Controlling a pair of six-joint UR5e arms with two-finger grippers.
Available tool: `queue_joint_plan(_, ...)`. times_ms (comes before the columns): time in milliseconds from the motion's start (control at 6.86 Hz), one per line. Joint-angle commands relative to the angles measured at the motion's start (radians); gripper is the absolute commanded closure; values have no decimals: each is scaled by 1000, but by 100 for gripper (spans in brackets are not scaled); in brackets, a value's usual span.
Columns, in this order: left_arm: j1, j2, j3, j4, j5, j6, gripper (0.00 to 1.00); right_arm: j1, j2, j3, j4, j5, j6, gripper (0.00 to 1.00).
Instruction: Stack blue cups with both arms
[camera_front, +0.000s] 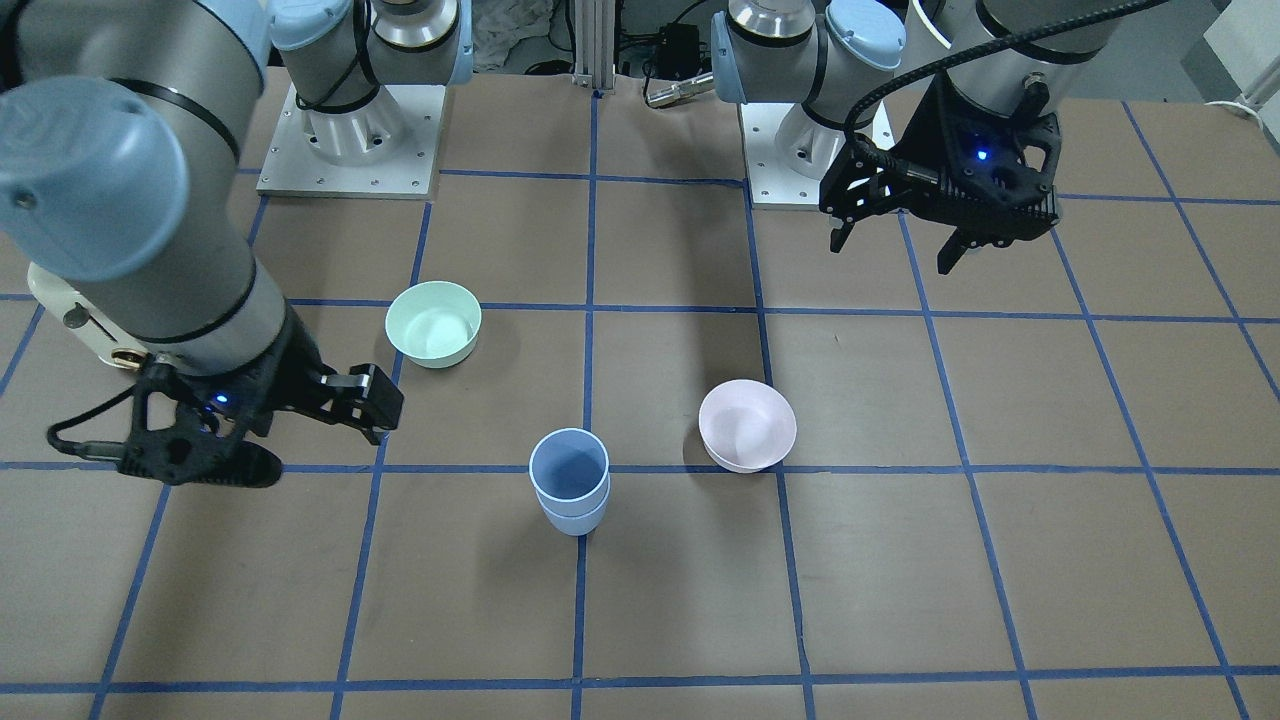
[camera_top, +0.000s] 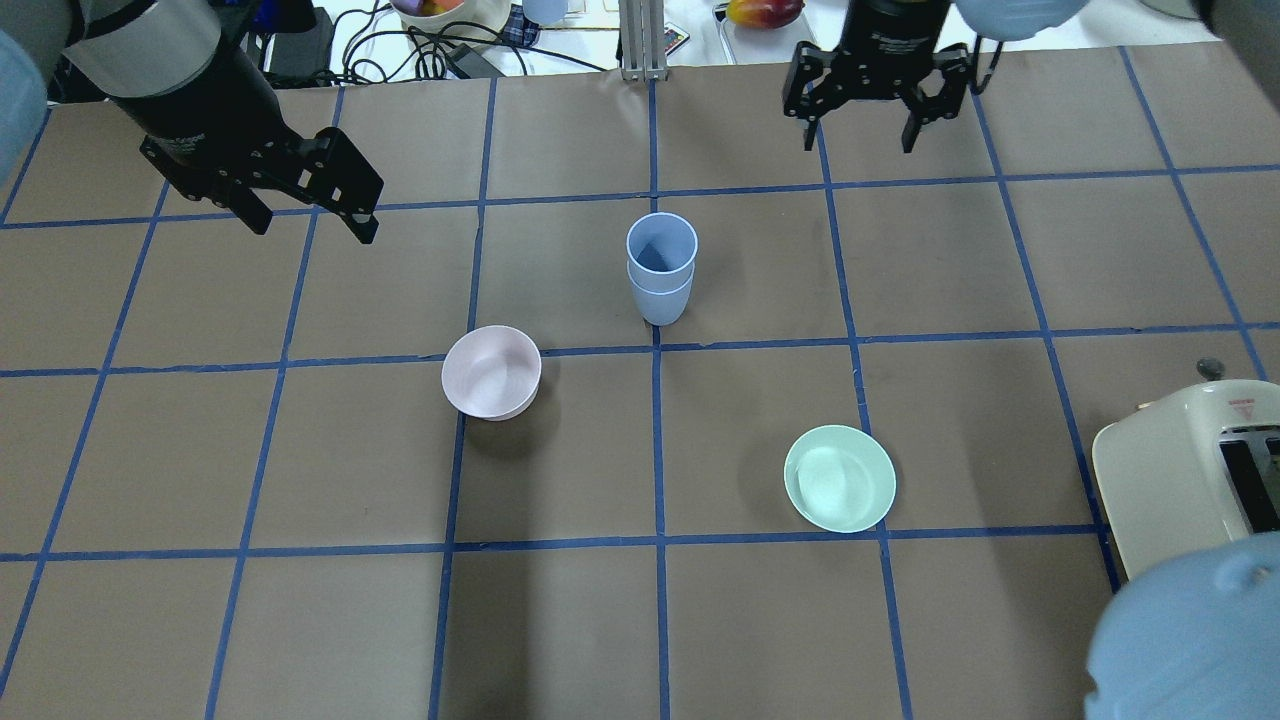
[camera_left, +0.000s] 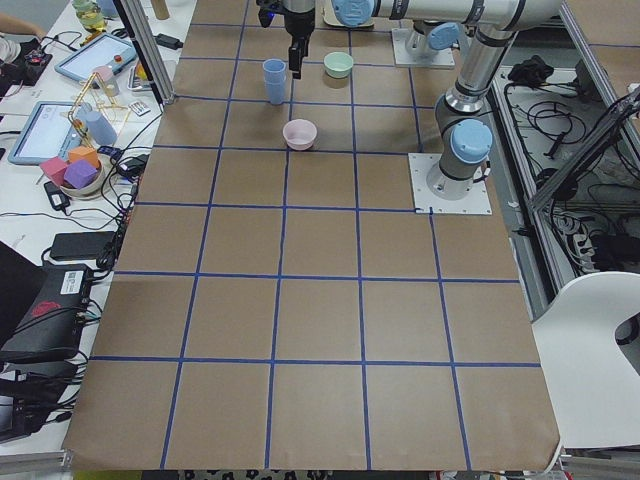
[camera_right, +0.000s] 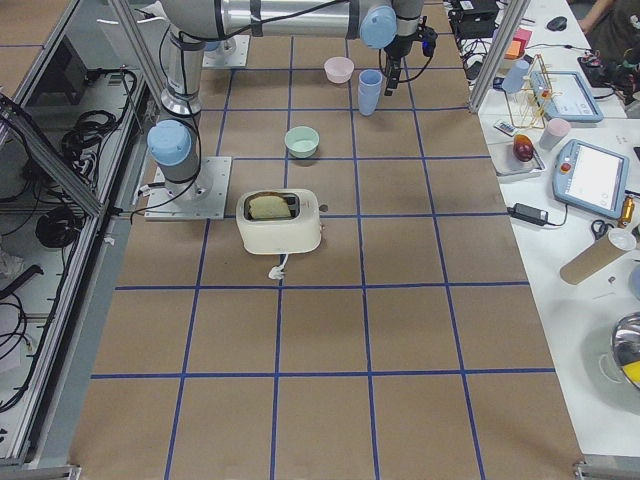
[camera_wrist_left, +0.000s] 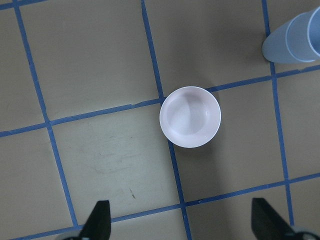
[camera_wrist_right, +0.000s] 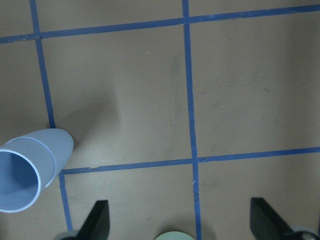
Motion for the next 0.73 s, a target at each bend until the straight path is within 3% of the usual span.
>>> queue_joint_plan(0,0,1,0,1,0,0,0,-78,-169,209,-20,-3,-71,0)
queue_joint_plan(146,0,1,1,-1,0,0,0,-83,-223,268,-18,-3,-74,0)
queue_joint_plan(583,0,-3,0,1,-2,0,0,-76,-314,276,-2,-1,-69,0)
